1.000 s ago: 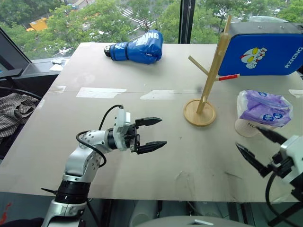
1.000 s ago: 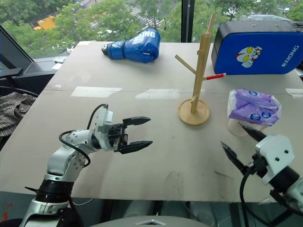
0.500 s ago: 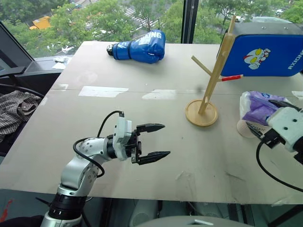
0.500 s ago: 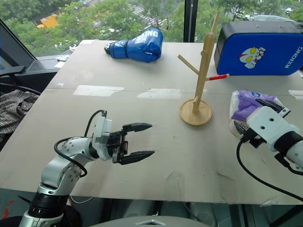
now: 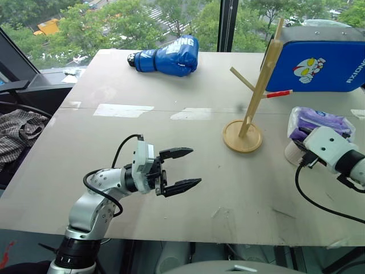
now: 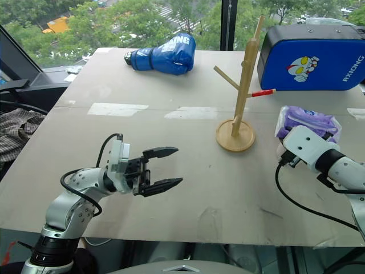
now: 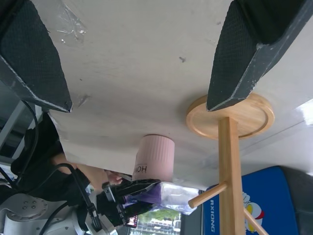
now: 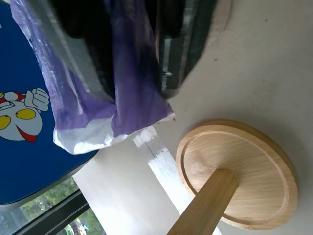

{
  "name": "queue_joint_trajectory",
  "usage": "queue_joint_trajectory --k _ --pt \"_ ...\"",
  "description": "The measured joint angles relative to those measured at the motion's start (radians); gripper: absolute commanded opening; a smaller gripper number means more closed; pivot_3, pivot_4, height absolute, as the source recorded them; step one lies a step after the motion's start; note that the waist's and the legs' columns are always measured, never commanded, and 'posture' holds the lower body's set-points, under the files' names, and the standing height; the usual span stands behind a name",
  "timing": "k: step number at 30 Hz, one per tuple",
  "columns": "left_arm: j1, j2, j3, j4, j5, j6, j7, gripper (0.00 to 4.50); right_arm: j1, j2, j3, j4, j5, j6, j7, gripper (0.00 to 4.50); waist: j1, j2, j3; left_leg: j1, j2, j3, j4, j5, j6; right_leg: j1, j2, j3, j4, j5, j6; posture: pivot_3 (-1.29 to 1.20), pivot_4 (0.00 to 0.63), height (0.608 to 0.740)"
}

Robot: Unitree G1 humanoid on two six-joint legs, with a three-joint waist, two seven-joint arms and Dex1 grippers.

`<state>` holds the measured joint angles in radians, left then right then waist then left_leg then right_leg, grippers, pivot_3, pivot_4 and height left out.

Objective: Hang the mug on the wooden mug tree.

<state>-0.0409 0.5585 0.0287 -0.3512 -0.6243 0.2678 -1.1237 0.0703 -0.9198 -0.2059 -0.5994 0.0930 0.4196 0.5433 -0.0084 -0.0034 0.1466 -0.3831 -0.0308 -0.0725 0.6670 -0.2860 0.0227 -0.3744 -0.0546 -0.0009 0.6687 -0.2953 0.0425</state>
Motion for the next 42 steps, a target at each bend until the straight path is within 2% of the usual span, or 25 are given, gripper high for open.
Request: queue_joint_trajectory --k 5,8,12,16,20,25,28,31,35,40,42 --pt "0.006 0.000 0.000 0.000 0.000 -0.011 -0.002 4.50 -0.028 0.065 -0.056 -0.032 0.075 0.056 0.016 0.04 0.000 0.000 0.000 0.000 0.000 0.000 0.000 0.000 0.000 0.000 0.000 0.000 0.000 0.000 0.000 0.00 0.150 0.740" --pt "-0.003 -0.001 -0.001 0.000 0.000 -0.012 -0.003 4.50 -0.119 0.106 -0.160 -0.057 0.162 0.143 -0.002 0.04 -0.002 0.000 0.000 0.000 0.000 0.000 0.000 0.000 0.001 0.000 0.000 0.000 0.000 0.000 0.000 0.00 0.150 0.740" --pt "-0.027 -0.003 -0.004 0.001 0.000 -0.011 -0.003 4.50 -0.188 0.069 -0.265 -0.024 0.149 0.170 -0.034 0.04 0.005 0.000 0.000 0.000 0.000 0.000 0.000 0.000 0.000 0.000 0.000 0.000 0.000 0.000 0.000 0.00 0.150 0.740" --pt "-0.053 -0.013 -0.015 0.009 -0.006 -0.011 -0.007 4.50 -0.163 -0.006 -0.327 0.111 0.027 0.132 -0.074 0.04 0.012 0.000 0.000 -0.001 0.000 0.001 0.000 0.001 -0.001 0.000 0.000 0.000 -0.001 0.000 0.000 0.00 0.150 0.740" --pt "-0.064 -0.021 -0.028 0.020 -0.007 -0.011 -0.018 4.50 -0.126 -0.005 -0.308 0.286 -0.061 0.110 -0.119 0.04 0.009 0.000 0.000 0.000 0.000 0.003 0.000 0.001 -0.002 0.000 0.000 0.001 0.000 0.000 0.000 0.00 0.150 0.740" --pt "-0.065 -0.025 -0.029 0.042 -0.009 -0.018 -0.043 4.50 -0.154 0.029 -0.163 0.610 -0.139 0.030 -0.159 0.04 -0.007 0.001 0.000 0.002 0.000 0.008 0.000 0.000 0.000 0.000 0.000 0.006 0.002 0.000 0.000 0.00 0.150 0.740" --pt "-0.065 -0.026 -0.030 0.048 -0.016 -0.018 -0.062 4.50 -0.184 0.043 -0.091 0.752 -0.147 -0.010 -0.139 1.00 -0.009 0.002 0.001 0.003 0.001 0.011 -0.001 0.000 0.000 -0.002 0.001 0.009 0.003 0.000 0.000 0.00 0.150 0.740" --pt "-0.070 -0.025 -0.029 0.048 -0.037 -0.018 -0.082 4.50 -0.210 0.042 -0.072 0.812 -0.147 -0.041 -0.120 2.38 -0.008 0.003 0.001 0.003 0.001 0.012 -0.001 0.000 0.001 -0.002 0.001 0.009 0.004 0.000 0.000 0.00 0.150 0.740" --pt "-0.095 -0.025 -0.029 0.049 -0.063 -0.012 -0.097 4.50 -0.184 0.021 -0.087 0.756 -0.130 -0.050 -0.080 4.32 -0.003 0.003 0.001 0.002 0.001 0.011 0.000 -0.001 0.001 -0.002 0.001 0.008 0.004 0.000 0.000 0.00 0.150 0.740" --pt "-0.107 -0.025 -0.028 0.057 -0.077 -0.010 -0.109 4.50 -0.043 0.022 -0.224 0.557 -0.043 0.016 -0.001 4.32 0.003 0.003 0.001 0.002 0.001 0.010 0.000 -0.002 0.004 -0.002 0.000 0.008 0.003 0.000 0.001 0.00 0.150 0.740" --pt "-0.108 -0.023 -0.028 0.076 -0.077 -0.014 -0.126 4.50 0.040 0.074 -0.357 0.366 0.046 0.110 0.028 4.32 0.004 0.002 0.001 0.002 0.002 0.010 0.000 -0.003 0.005 -0.002 0.001 0.008 0.003 0.000 0.001 0.00 0.150 0.740"
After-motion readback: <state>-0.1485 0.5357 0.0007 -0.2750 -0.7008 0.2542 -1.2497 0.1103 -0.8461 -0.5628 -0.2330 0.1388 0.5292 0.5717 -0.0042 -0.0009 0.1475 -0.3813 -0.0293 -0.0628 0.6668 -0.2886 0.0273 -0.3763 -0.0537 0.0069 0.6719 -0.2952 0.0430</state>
